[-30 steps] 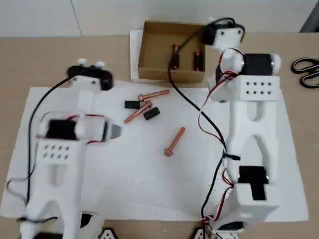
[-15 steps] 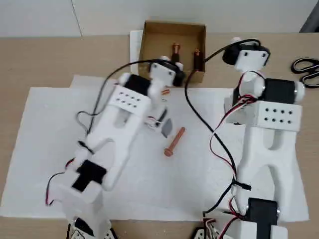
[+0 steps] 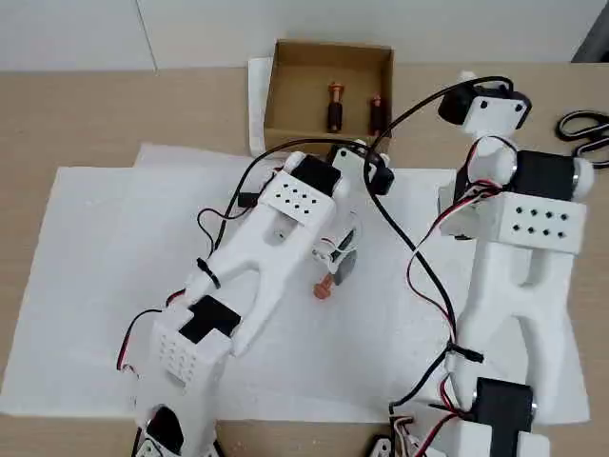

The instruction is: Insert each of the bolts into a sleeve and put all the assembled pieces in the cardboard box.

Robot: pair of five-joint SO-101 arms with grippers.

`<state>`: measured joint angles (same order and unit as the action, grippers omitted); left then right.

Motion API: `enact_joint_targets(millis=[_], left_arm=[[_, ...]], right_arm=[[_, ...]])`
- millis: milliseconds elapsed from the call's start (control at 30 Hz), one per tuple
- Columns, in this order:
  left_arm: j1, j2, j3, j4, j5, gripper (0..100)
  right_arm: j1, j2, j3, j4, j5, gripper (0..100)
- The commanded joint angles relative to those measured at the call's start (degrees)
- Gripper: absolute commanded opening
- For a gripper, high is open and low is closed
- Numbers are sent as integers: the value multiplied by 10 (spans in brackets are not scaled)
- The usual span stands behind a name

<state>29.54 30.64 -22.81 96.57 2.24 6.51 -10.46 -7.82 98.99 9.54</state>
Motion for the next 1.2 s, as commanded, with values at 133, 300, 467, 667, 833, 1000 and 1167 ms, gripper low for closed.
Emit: enact_joint_targets(millis=[133,300,467,667,833,1000,1167], left_arm=[[5,16,-11,-7,4,152],[24,31,-12,-5,4,152],[34,18,-30,-4,20,152],[32,30,-24,-17,24,152],[33,76,-21,-23,24,152],[39,84,-21,-29,29,148],[64,83,-22,-27,20,38]], right_arm=[[3,-34,0,-7,-3,3],[4,-34,0,-7,-3,3],[4,-34,0,-7,-3,3],[4,-34,0,-7,-3,3],[4,-34,0,-7,-3,3],[4,-34,0,-7,-3,3],[4,-34,0,-7,-3,3]])
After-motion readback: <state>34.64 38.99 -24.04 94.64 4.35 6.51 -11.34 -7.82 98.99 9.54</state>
